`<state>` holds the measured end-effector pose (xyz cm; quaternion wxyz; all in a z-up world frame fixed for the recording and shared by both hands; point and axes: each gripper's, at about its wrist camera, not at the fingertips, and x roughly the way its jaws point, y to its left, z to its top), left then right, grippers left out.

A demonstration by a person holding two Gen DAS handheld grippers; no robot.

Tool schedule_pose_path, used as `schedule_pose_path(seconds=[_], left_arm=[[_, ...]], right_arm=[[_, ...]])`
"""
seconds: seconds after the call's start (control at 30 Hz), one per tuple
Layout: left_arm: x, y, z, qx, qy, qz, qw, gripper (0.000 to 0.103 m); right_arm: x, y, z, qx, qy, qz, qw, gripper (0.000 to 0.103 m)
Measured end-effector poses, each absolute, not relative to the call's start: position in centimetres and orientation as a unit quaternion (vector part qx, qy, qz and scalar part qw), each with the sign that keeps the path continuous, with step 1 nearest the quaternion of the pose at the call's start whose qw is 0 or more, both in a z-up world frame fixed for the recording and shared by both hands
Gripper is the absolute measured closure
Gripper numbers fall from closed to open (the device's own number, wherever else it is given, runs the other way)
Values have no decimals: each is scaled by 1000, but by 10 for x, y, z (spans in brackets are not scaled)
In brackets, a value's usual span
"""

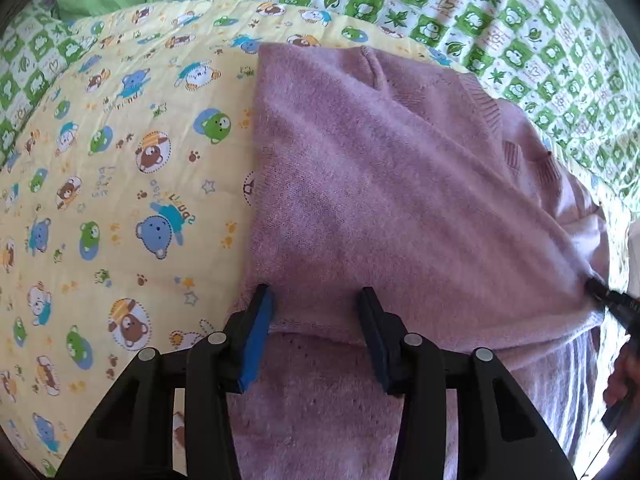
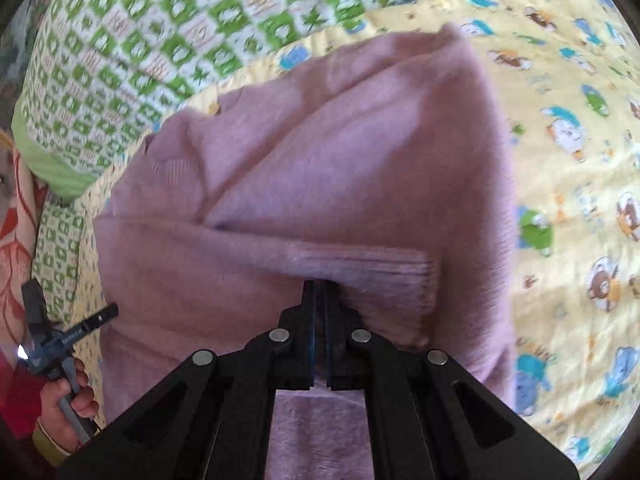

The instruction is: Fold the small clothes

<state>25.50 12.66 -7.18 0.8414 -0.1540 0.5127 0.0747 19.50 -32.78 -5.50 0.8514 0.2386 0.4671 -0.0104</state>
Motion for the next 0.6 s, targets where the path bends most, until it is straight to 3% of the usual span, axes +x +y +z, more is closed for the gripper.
schedule_pose_path(seconds=[0.3,0.33,0.43,0.6], left_arm=[[207,144,-43,-202,487,107,843,41],[202,144,-42,-201,488,110,842,41],[174,148,-43,-201,500,110,835,40],[135,153,-51,-216,515,112,822,38]], right_arm=[[194,-385,-15,272,410,-62,868,91],[190,-386,-13,276,407,-60,869,88],[175,-381,-9,276,402,-62,871,52],[143,-358,-13,260,416,-50,870,50]])
